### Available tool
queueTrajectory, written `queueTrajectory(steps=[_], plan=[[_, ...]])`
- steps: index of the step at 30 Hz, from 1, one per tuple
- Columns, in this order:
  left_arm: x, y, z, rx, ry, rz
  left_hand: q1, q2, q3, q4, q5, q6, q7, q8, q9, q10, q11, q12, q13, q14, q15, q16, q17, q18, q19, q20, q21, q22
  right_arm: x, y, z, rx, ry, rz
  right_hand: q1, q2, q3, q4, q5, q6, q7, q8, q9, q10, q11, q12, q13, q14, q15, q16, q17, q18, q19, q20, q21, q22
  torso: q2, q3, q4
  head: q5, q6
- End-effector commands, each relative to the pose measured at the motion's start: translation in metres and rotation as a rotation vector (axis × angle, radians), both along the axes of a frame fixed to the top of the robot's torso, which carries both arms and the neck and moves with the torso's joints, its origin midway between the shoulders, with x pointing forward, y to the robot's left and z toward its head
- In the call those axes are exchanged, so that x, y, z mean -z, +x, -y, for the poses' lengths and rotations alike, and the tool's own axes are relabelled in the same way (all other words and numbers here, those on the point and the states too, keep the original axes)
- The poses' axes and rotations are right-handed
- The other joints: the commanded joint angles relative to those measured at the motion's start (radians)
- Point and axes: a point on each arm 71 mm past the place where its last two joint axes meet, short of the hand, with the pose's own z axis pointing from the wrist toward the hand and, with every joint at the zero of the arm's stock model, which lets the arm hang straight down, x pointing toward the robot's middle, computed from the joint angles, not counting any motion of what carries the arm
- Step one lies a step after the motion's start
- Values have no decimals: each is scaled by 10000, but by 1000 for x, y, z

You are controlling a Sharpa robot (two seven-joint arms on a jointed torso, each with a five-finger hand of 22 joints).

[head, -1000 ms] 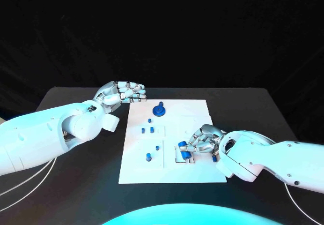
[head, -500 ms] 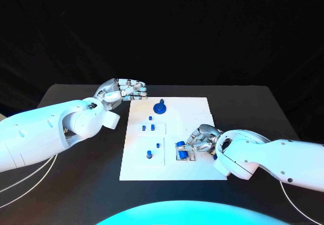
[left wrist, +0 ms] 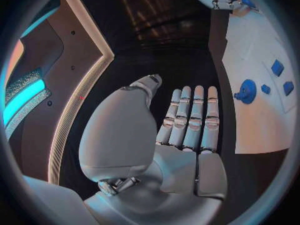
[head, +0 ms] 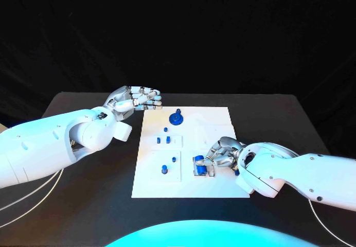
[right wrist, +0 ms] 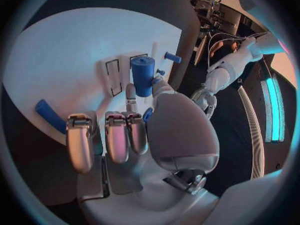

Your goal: Assemble the parts on the task board

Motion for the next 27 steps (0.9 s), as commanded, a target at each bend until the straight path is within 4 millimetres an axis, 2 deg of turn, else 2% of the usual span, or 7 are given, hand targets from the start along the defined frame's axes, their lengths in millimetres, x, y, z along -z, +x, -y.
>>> queueTrajectory(steps=[1,4,8,14,18,24,27], plan=[[-1,-1,2,150,-130,-3,15,89,-68,14,-18,-27,19,-44,-13,46,8,-45,14,79,15,-61,16,58,-8,5,-15,-9,1,0,0,-129,-215,41,-129,9,-79,14,56,15,-27,43,5,1041,-65,38,2632,925,-56,20,2065,-120,1022,-40,14,2603,4,0,2,-8,22],[-1,-1,2,139,-123,-6,15,89,-68,14,-18,-27,19,-44,-13,46,8,-45,14,79,15,-61,16,58,-8,5,-15,-9,1,-1,0,-215,-265,21,-358,-40,-166,25,53,7,-26,68,12,1041,-63,38,2632,923,-55,15,2057,-118,1020,-40,6,2601,12,3,1,-9,7],[-1,-1,1,134,-118,-11,15,89,-68,14,-18,-27,19,-44,-13,46,8,-45,14,79,15,-61,16,58,-8,5,-15,-9,1,-1,0,-317,-312,-33,-742,-159,-612,28,56,-34,-31,134,41,1041,-67,38,2632,922,-57,11,2054,-110,1010,-40,-34,2590,11,3,5,-9,-1],[0,-1,1,143,-109,-33,38,117,-85,28,-18,-26,23,-48,-17,36,10,-48,13,72,18,-82,22,57,-7,6,-17,-25,1,-2,1,-369,-357,9,-930,-255,-986,45,93,-77,-29,184,62,1041,-64,38,2632,933,-55,23,2109,-107,1006,-38,-48,2586,6,5,-10,-4,-17],[0,-1,1,147,-107,-40,43,121,-93,33,-19,-27,25,-50,-18,28,13,-51,12,69,20,-90,23,57,-7,7,-17,-30,-1,-2,3,-384,-333,290,-933,-244,-1003,42,97,-81,-29,189,64,1041,-64,38,2632,934,-55,24,2115,-106,1004,-38,-56,2584,1,8,-12,-20,-22],[0,0,1,107,-105,-11,43,121,-93,33,-19,-27,25,-50,-18,28,13,-51,12,69,20,-90,23,57,-7,7,-17,-30,-10,-3,9,-573,-2,1154,-303,-62,-894,-4,86,-159,-28,232,75,1041,-66,38,2632,932,-58,19,2107,-100,997,-40,-85,2577,-6,15,-8,-37,1],[-1,1,0,51,-111,42,51,127,-101,37,-20,-27,26,-51,-20,21,15,-53,11,64,23,-99,24,57,-8,7,-18,-35,-17,-3,18,-540,276,1725,4,-82,-873,-11,75,-281,13,197,57,1041,-33,38,2632,928,-35,11,2088,-92,987,-28,-128,2565,-14,9,-7,-92,20]])
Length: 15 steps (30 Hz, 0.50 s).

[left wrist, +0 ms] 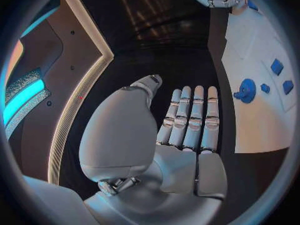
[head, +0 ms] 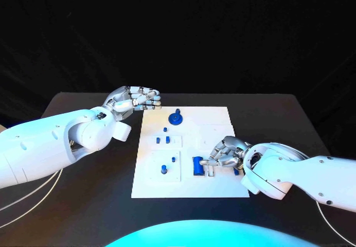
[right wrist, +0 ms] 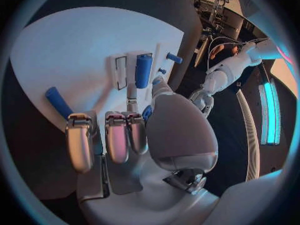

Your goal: Assemble the parts on the task board

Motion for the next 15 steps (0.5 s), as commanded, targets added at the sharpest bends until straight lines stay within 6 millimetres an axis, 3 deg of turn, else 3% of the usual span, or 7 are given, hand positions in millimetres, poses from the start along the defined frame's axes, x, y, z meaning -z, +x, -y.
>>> queueTrajectory(steps=[1,9,15], plan=[[-1,0,1,65,-145,89,2,78,-58,-5,-20,-27,26,-51,-12,21,15,-53,11,64,23,-37,18,57,-8,7,-18,-19,-13,2,6,-377,501,1346,331,49,77,-24,9,-134,3,2,-16,1041,-20,38,2633,924,-23,6,2072,-77,969,-19,-144,2549,-11,-7,-2,-70,24],[-2,0,4,57,-184,154,10,83,-62,-4,-19,-25,25,-51,-12,22,15,-52,12,67,23,-39,20,58,-6,6,-18,-21,-28,4,50,-67,49,2168,785,42,104,-41,0,-364,106,-116,-72,1041,69,38,2633,930,51,11,2102,-78,969,38,-142,2549,-21,-29,-9,-299,87],[-2,-1,5,89,-208,165,20,87,-65,-4,-19,-22,23,-51,-13,27,13,-48,13,73,21,-40,23,58,-4,6,-17,-25,-22,-1,75,-80,-829,2137,986,29,106,-43,-4,-477,162,-229,-133,1041,113,38,2633,939,87,23,2147,-95,990,70,-54,2573,-17,-6,-59,-415,135]])
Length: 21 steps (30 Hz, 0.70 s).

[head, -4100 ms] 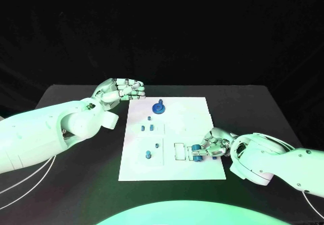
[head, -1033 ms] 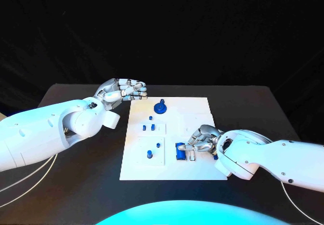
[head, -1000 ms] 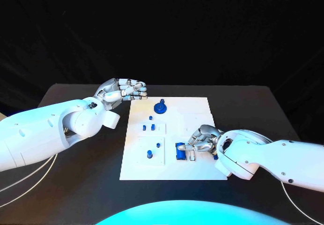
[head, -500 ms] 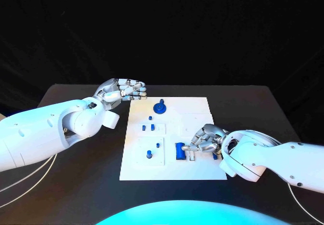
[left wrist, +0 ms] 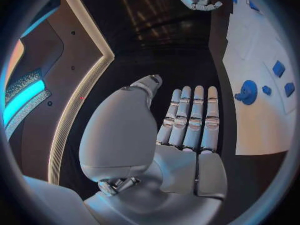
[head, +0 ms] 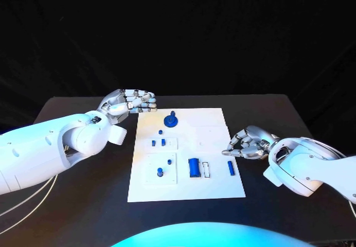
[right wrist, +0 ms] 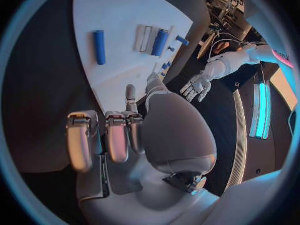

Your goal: Assemble the parts on the task board

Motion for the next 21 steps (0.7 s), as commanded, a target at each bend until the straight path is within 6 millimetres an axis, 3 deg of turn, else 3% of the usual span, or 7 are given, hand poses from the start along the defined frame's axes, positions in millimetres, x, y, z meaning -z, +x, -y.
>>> queueTrajectory(steps=[1,9,16,21], plan=[[-2,-1,3,69,-173,121,20,87,-66,-4,-19,-22,23,-51,-14,27,13,-48,14,73,21,-40,14,58,-4,6,-17,-15,5,-5,4,-694,-727,319,131,-9,67,-5,-4,-99,-6,-53,-19,1059,88,38,2634,939,88,24,2147,-95,990,70,73,2573,-2,15,-45,-94,22],[-2,-1,3,84,-175,110,34,92,-73,-3,-19,-18,22,-51,-15,36,9,-43,16,83,19,-41,19,59,-1,5,-15,-21,25,-18,19,-454,-1653,-181,125,-21,51,15,-9,-100,3,-67,-28,1059,96,38,2634,937,95,21,2140,-100,996,76,101,2581,-14,20,-63,-145,5],[-1,-1,3,100,-181,102,34,92,-73,-3,-19,-18,22,-51,-15,36,9,-43,16,83,19,-41,19,59,-1,5,-15,-21,35,-21,15,-449,-1841,-424,74,-38,9,42,-12,-40,1,-61,-34,1059,100,38,2634,937,103,21,2141,-99,995,86,96,2579,9,13,-6,-165,-14],[-1,-1,2,92,-178,98,34,92,-73,-3,-19,-18,22,-51,-15,36,9,-43,16,83,19,-41,19,59,-1,5,-15,-21,42,-21,12,-432,-1969,-596,54,-39,-3,46,-12,-24,-1,-59,-36,1059,101,38,2634,937,104,21,2140,-101,997,88,105,2582,14,7,-18,-118,-56]])
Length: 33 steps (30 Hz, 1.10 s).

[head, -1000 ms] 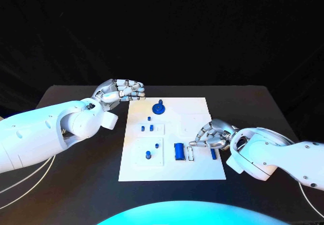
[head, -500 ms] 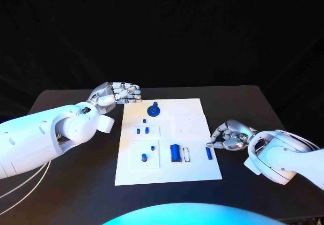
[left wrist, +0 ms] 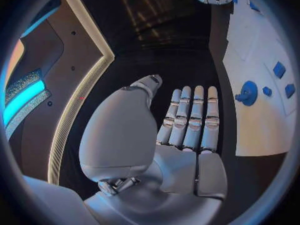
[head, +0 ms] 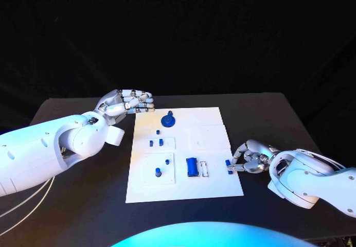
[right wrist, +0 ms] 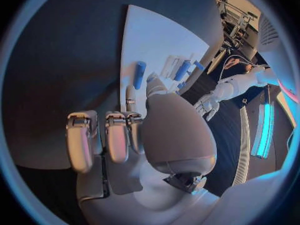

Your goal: Assemble the parts on the task board

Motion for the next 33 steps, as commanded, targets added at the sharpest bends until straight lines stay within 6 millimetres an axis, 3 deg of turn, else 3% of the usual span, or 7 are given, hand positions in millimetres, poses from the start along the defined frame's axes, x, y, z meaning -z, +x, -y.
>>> queueTrajectory(steps=[1,9,13,23,25,33], plan=[[-1,-1,1,76,-158,86,34,92,-73,-3,-19,-18,22,-51,-15,36,9,-43,16,83,19,-41,9,59,-1,5,-15,-9,5,-1,-1,-85,-448,-124,-10,-30,-8,47,-11,49,6,-40,-17,1042,53,38,2635,975,67,22,2145,-98,994,89,50,2571,15,-8,-7,49,-37],[-1,-1,1,88,-155,70,46,98,-89,6,-20,-15,23,-52,-18,42,7,-38,18,92,16,-47,16,60,5,4,-13,-17,12,-1,-9,-254,-532,-224,11,17,4,31,0,126,-17,-22,-18,1042,38,38,2635,974,62,20,2139,-99,995,92,53,2572,0,-18,-13,85,-78],[-1,-1,1,102,-154,58,46,98,-89,6,-20,-15,23,-52,-18,42,7,-38,18,92,16,-47,16,60,5,4,-13,-17,16,-1,-12,-466,-851,-270,450,124,278,-14,30,228,-71,-50,-61,1042,-11,38,2635,974,20,19,2142,-101,997,74,64,2574,4,-22,2,76,-83],[-1,-2,0,119,-145,26,46,98,-89,6,-20,-15,23,-52,-18,42,7,-38,18,92,16,-47,16,60,5,4,-13,-17,21,-1,-19,-983,-1712,-192,1502,17,1263,-78,34,425,-130,-195,-225,1042,-69,38,2635,982,-39,27,2184,-112,1011,16,121,2589,-14,-23,-23,92,-138],[-1,-2,0,131,-146,17,52,108,-102,17,-20,-12,25,-54,-20,45,7,-36,20,98,16,-54,22,60,10,4,-12,-25,21,-1,-20,-1041,-1883,-153,1777,-121,1597,-136,29,491,-130,-242,-277,1042,-75,38,2635,985,-41,30,2200,-119,1019,9,156,2598,-15,-27,-11,70,-130],[-1,-2,0,134,-137,5,57,113,-106,20,-20,-11,25,-54,-21,46,6,-36,20,99,16,-57,23,60,11,4,-12,-28,20,-1,-23,-1062,-2084,95,1838,-220,1804,-124,18,543,-116,-276,-316,1042,-67,38,2635,992,-36,39,2232,-125,1027,10,187,2607,-19,-25,-8,105,-117]])
